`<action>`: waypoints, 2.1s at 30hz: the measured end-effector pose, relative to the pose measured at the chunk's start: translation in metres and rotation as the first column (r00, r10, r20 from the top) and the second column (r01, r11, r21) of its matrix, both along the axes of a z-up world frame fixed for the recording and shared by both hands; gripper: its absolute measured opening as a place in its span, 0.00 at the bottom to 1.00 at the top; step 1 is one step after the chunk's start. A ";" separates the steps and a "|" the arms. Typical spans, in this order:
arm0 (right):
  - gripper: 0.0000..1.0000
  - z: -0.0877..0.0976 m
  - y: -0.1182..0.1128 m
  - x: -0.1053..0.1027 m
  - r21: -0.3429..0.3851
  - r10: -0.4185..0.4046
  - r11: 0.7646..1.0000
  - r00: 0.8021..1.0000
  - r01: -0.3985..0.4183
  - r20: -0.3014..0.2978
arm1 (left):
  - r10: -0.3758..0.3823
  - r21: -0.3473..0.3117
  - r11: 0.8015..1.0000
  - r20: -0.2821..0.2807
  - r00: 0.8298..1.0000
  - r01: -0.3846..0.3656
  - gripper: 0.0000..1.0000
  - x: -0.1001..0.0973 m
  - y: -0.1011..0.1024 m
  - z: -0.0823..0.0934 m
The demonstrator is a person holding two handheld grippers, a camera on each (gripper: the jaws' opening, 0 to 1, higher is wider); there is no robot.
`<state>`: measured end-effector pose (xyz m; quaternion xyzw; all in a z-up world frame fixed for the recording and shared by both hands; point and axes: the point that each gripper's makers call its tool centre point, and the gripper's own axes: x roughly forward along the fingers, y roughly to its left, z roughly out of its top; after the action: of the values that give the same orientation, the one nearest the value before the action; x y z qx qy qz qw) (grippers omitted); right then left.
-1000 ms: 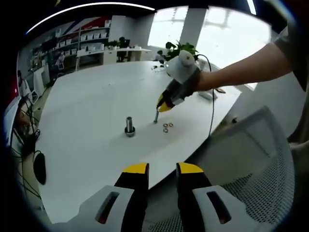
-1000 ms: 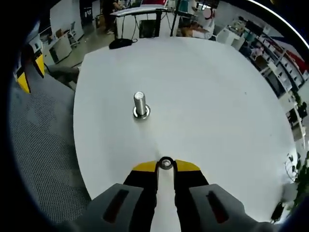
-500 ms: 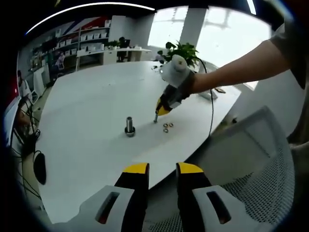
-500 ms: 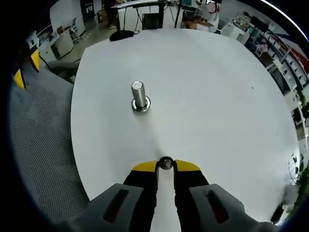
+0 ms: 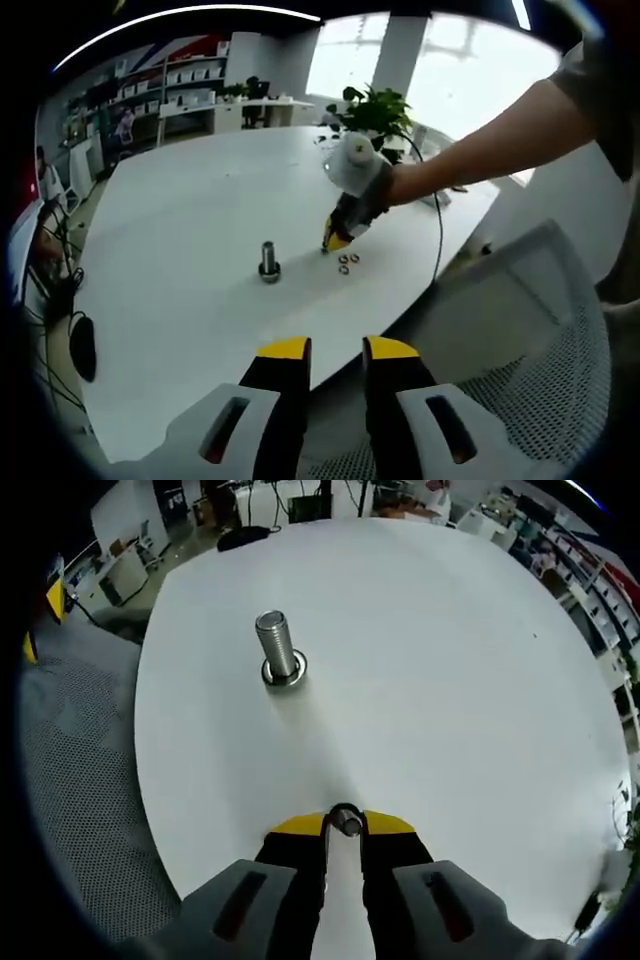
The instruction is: Place the washer onto the threaded stud by aligning its center hole with the stud, sliding it down to the base, and recovering from edge contact or off-axis alignment until the washer reaches the visible bottom stop.
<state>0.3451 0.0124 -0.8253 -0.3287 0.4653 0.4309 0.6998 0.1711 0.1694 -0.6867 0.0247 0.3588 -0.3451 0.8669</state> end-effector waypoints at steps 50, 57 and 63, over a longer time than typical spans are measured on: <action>0.23 -0.017 -0.043 -0.044 -0.069 -0.008 0.998 0.996 0.002 -0.089 | 0.010 0.018 1.000 0.009 1.000 -0.010 0.19 0.002 0.004 -0.001; 0.22 -0.014 -0.040 -0.043 -0.050 -0.005 0.999 0.997 0.002 -0.073 | 0.008 0.024 1.000 0.014 1.000 -0.009 0.19 0.002 0.004 0.000; 0.19 -0.015 -0.040 -0.041 -0.060 0.006 0.998 0.996 -0.011 -0.084 | 0.008 0.025 1.000 0.014 1.000 -0.008 0.19 0.003 0.004 -0.001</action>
<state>0.3041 -0.0275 -0.8403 -0.3334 0.5056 0.4330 0.6676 0.1737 0.1734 -0.6872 0.0365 0.3571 -0.3368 0.8705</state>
